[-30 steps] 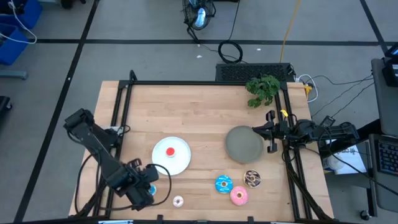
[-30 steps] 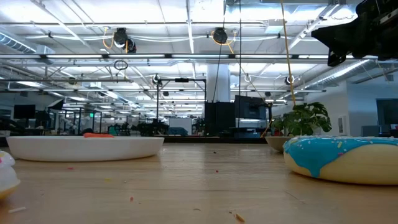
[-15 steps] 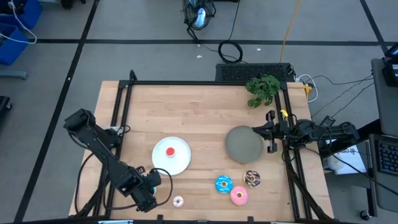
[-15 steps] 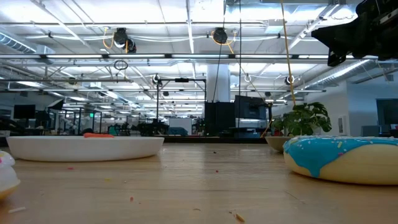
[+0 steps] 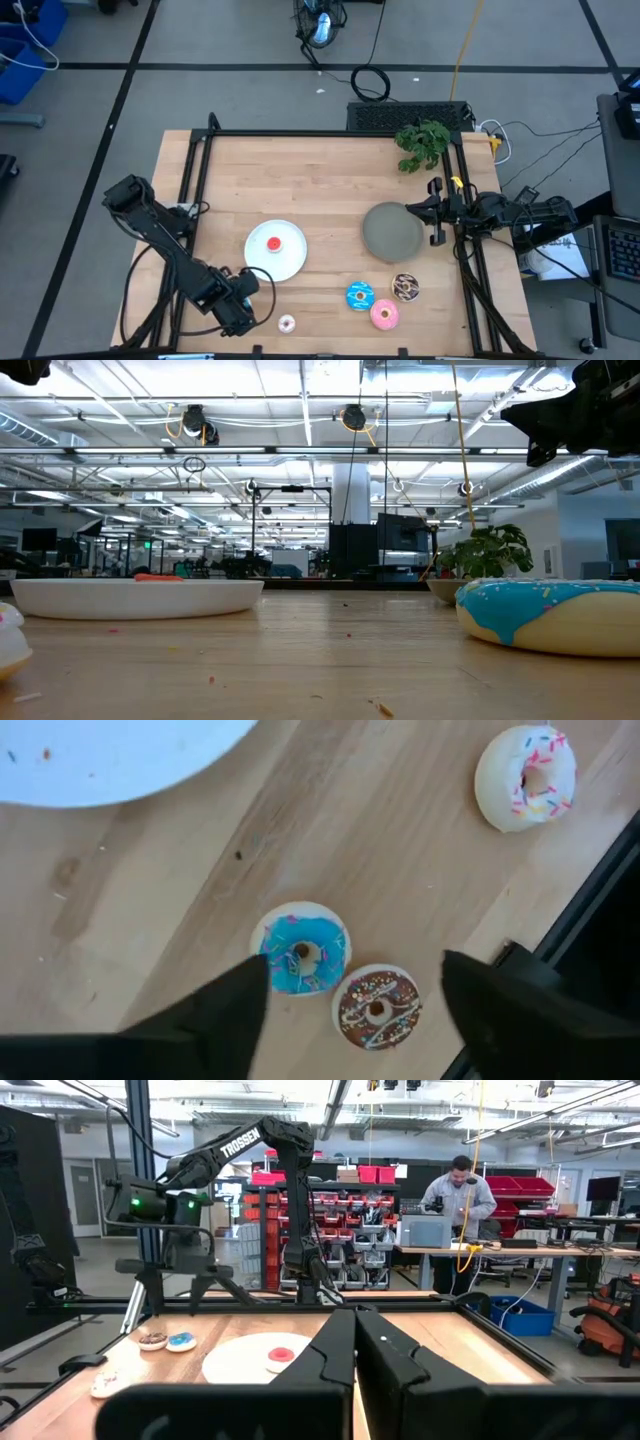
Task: Pick & Place donuts
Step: Put the small blue donut on the white plate
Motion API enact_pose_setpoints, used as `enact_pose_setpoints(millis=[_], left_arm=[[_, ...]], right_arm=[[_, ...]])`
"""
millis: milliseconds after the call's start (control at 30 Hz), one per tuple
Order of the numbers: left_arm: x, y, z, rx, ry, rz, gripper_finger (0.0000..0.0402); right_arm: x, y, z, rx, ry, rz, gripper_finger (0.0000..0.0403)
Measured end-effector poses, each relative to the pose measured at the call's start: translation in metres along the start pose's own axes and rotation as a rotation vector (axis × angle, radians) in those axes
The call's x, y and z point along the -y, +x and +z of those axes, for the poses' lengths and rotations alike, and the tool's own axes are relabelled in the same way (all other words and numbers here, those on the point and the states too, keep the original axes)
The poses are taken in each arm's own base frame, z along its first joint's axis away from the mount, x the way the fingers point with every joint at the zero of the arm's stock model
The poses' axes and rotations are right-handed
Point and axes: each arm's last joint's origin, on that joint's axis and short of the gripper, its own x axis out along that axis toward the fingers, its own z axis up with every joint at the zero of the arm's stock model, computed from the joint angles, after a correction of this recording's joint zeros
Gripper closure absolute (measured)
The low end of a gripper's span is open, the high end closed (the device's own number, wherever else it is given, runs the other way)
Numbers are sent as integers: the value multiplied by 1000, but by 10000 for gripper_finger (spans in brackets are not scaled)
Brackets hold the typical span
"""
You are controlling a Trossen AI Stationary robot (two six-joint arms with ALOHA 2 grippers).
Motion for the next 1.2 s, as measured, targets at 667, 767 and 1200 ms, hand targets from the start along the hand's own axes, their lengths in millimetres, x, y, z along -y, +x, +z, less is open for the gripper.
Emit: enact_pose_setpoints(millis=[667, 767, 1200], left_arm=[[2, 41, -4, -82, 112, 124, 11], [2, 48, -4, -99, 128, 143, 11], [1, 65, -5, -112, 206, 199, 13]], right_arm=[[0, 0, 0, 1, 1, 0, 403], [0, 0, 0, 0, 0, 0, 403], [0, 0, 0, 1, 1, 0, 403]])
